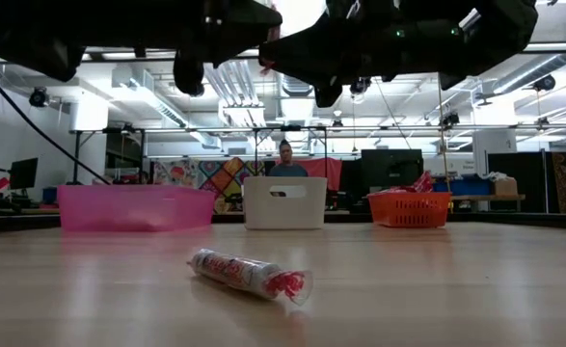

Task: Sort candy
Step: Put the white candy into the white bin

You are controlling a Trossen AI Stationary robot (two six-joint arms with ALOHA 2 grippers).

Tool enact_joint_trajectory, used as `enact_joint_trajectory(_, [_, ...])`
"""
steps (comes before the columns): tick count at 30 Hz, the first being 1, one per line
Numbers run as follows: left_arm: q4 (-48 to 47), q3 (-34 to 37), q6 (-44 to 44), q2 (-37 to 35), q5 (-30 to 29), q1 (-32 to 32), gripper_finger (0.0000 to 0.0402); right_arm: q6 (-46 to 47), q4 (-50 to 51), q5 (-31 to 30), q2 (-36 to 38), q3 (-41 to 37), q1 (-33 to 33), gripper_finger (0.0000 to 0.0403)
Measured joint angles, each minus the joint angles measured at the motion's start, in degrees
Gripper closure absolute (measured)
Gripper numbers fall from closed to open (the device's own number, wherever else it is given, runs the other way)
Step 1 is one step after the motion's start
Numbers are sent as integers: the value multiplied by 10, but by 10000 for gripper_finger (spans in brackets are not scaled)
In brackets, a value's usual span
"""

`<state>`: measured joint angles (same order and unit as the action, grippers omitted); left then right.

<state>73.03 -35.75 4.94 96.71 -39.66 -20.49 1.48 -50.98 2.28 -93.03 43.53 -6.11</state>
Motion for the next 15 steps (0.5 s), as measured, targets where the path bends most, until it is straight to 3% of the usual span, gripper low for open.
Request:
enact_joint_trajectory(9, [-15,16,-8,-18,-19,0,292,11,12,-10,6,0,20,369])
enact_joint_trajectory(15, [-57,70,2,-94,-68,0,285,37,141,-63,36,16,86,369])
